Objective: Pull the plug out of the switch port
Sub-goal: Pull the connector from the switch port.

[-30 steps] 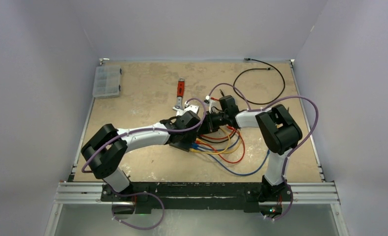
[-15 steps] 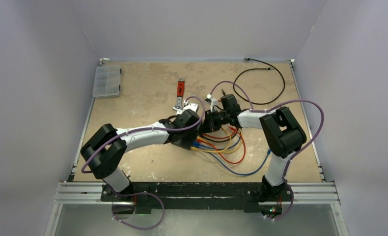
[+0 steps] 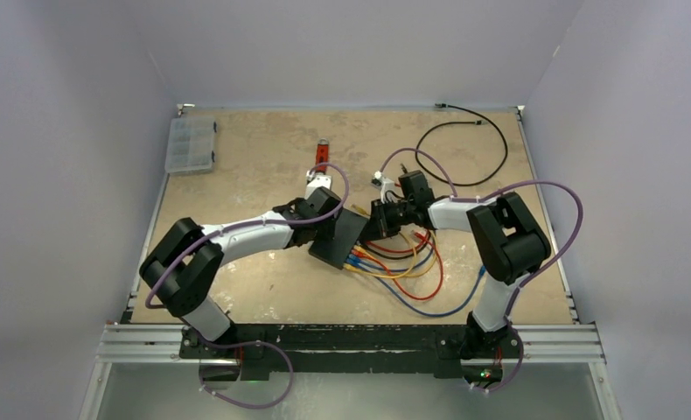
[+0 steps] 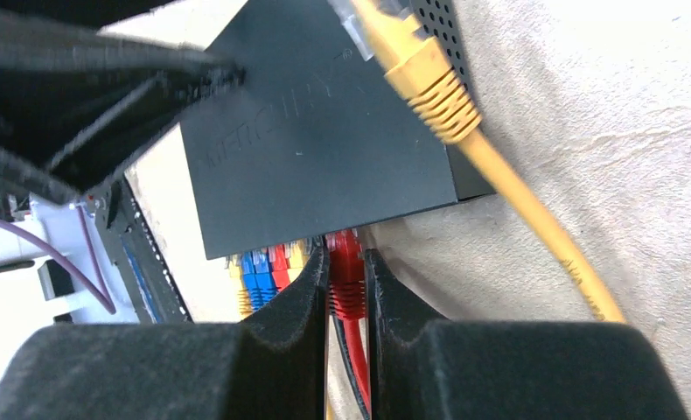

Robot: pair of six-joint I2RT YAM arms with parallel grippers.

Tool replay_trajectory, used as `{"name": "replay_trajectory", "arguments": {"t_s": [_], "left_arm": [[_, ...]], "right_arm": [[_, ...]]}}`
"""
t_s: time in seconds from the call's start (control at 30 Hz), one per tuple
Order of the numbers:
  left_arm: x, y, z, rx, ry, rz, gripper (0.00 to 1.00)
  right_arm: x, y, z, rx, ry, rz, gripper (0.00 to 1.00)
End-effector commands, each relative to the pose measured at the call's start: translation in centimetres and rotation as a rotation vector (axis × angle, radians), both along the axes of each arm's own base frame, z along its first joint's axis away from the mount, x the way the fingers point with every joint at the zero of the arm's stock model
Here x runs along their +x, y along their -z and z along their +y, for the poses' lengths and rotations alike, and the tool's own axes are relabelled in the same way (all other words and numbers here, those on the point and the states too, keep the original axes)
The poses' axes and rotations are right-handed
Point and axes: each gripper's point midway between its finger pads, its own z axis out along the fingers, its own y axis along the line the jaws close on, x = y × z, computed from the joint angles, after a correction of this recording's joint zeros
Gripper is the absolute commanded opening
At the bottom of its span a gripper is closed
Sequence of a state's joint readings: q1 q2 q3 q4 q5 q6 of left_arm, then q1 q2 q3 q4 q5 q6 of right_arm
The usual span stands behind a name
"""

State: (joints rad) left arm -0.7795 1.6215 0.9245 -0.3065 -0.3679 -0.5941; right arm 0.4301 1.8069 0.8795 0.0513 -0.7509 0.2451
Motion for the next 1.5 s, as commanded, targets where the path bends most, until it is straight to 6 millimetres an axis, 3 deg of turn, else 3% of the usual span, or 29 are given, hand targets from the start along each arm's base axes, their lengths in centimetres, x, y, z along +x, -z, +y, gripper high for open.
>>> {"name": "replay_trajectory", "arguments": {"t_s": [0.0, 0.2, 0.57, 0.67, 0.83, 0.97, 1.2, 1.47], "left_arm": [[-4.2, 4.1, 8.5, 0.343, -0.052, 0.174, 0.54], [-3.7, 2.8, 7.2, 0.273, -0.014, 0.144, 0.59], [-2.2, -2.6, 6.2, 0.183, 0.022, -0.001, 0.76], [-2.3, -2.5, 5.5, 0.148, 0.05, -0.001, 0.77], [-2.6, -1.9, 4.8, 0.116, 0.071, 0.008, 0.78], [-2.6, -1.7, 4.8, 0.115, 0.075, 0.008, 0.78], [-2.6, -1.7, 4.7, 0.113, 0.085, 0.008, 0.78], [-2.6, -1.5, 4.7, 0.117, 0.089, 0.01, 0.78]], "right_arm": [[0.1, -2.9, 0.3, 0.084, -0.041, -0.043, 0.0], [0.3, -2.4, 2.0, 0.143, -0.088, 0.002, 0.0], [0.7, -2.2, 8.7, 0.127, -0.236, -0.016, 0.0], [0.6, -2.6, 9.0, 0.141, -0.226, -0.002, 0.07], [0.6, -3.0, 8.3, 0.162, -0.157, 0.021, 0.41], [-0.3, -2.3, 8.1, 0.207, -0.133, 0.078, 0.5], [-0.5, -0.4, 8.0, 0.219, -0.098, 0.152, 0.48], [0.3, 0.6, 8.5, 0.239, -0.11, 0.179, 0.34]]}}
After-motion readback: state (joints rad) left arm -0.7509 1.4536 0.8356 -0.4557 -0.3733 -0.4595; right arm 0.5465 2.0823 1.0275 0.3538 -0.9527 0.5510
